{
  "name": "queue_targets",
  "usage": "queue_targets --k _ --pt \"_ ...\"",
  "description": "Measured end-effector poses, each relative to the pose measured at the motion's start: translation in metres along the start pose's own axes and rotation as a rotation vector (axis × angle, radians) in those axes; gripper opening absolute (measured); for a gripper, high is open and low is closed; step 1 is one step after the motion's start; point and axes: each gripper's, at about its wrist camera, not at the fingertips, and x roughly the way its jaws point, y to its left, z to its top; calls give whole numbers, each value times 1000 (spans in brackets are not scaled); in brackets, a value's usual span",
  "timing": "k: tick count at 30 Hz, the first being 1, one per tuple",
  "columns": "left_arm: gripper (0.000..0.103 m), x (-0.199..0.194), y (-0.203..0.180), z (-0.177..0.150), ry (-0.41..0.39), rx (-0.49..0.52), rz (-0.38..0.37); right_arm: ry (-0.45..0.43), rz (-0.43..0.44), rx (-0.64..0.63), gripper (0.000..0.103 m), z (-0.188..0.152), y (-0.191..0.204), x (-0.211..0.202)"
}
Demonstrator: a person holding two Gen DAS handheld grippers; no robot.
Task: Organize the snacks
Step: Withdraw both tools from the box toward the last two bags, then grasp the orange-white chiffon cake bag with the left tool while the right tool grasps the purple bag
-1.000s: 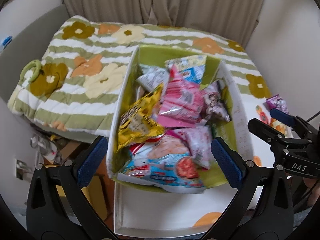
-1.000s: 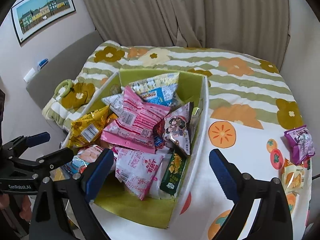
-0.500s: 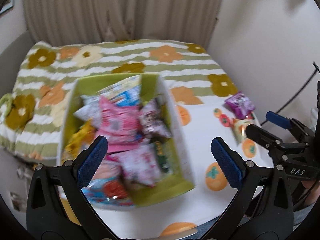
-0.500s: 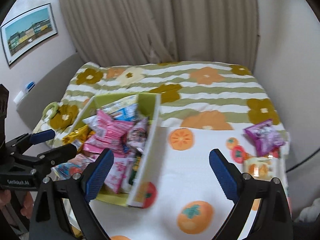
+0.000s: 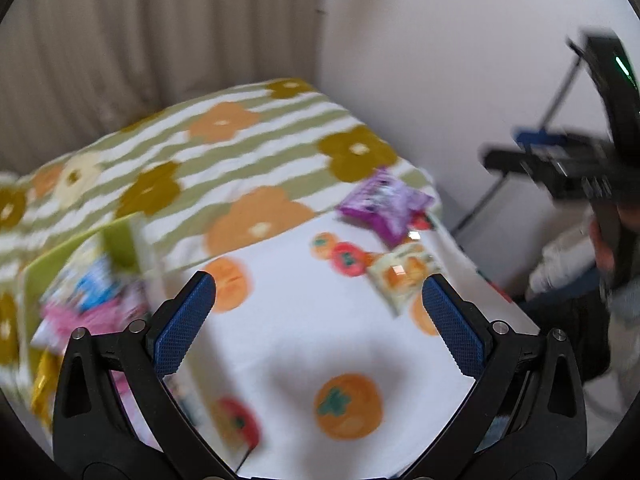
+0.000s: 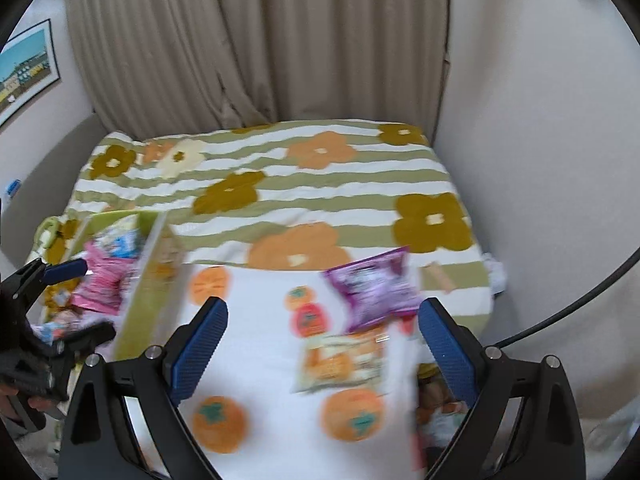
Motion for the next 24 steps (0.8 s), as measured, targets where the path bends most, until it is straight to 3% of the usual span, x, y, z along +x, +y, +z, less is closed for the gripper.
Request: queue_targets --k 5,9,15,19,24 --pt "102 73 -60 20 101 197 -32 70 2 -50 95 18 -56 44" --pt "102 121 -104 21 187 370 -66 145 64 -40 95 22 -90 90" --pt "102 182 -143 6 288 594 -24 233 195 6 95 13 -114 150" --pt "102 220 -148 -4 364 629 -25 259 232 28 95 9 -121 177" --pt "102 240 -147 -12 418 603 -85 281 263 31 95 8 -120 194"
